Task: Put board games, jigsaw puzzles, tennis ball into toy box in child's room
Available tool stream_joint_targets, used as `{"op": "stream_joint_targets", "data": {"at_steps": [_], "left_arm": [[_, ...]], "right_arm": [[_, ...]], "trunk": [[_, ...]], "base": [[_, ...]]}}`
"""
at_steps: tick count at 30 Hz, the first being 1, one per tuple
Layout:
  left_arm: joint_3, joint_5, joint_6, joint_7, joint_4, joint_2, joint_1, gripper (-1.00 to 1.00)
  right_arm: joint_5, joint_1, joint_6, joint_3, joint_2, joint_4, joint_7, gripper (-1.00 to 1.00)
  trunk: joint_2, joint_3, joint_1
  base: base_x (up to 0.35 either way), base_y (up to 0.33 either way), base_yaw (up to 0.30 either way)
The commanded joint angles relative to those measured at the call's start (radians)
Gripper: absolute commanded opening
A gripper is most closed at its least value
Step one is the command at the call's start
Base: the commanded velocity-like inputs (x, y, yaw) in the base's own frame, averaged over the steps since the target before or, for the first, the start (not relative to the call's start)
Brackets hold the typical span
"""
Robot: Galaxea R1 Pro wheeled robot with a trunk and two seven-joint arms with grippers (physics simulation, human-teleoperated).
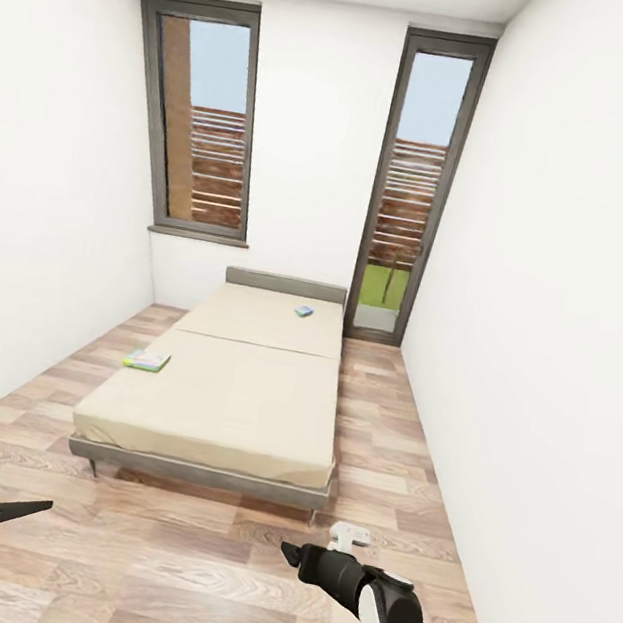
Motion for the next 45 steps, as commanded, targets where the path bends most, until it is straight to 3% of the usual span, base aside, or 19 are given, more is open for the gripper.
{"op": "stream_joint_targets", "data": {"at_steps": [1,16,45], "left_arm": [[0.0,0.0,0.01,-0.004,0.0,0.0,-0.001,1.0],[0.0,0.0,0.013,-0.003,-0.001,0.0,-0.001,1.0],[0.0,0.0,0.013,-0.001,-0.001,0.0,-0.001,1.0]], "right_arm": [[-0.009,-0.001,0.006,0.0,0.0,-0.001,-0.002,1.0],[-0.012,-0.001,0.006,0.0,0.0,-0.001,-0.003,1.0],[-0.012,-0.001,0.007,0.0,0.0,-0.002,-0.004,1.0]], "trunk": [[-0.002,-0.002,0.001],[-0.002,-0.002,0.001],[-0.002,-0.002,0.001]], "base": [[0.053,0.034,0.0],[0.138,0.144,0.0],[0.285,0.149,-0.006]]}}
